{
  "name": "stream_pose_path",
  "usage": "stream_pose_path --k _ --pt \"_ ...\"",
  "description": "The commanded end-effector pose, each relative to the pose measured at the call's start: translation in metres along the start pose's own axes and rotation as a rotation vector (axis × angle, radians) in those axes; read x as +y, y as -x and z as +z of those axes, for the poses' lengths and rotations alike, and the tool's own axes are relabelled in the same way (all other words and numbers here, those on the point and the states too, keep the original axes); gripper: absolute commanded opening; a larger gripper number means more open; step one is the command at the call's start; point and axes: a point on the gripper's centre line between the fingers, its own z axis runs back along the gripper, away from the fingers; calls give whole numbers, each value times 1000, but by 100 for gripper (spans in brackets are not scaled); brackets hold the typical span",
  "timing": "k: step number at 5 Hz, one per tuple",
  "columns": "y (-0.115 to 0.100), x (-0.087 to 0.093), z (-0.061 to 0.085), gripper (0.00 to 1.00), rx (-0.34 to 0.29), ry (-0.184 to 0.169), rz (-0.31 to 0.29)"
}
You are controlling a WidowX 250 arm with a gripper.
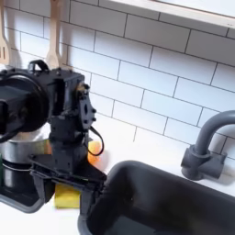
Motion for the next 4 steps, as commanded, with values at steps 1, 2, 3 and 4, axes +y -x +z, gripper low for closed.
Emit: stream_pose_path --k 1,2,3,4 --pt "-2 6 4 100 -22 -39 81" --pt "0 6 2 100 -17 -38 57" --pt "-2 9 3 100 -30 -21 53" --pt "-3 12 5 100 -40 -17 60"
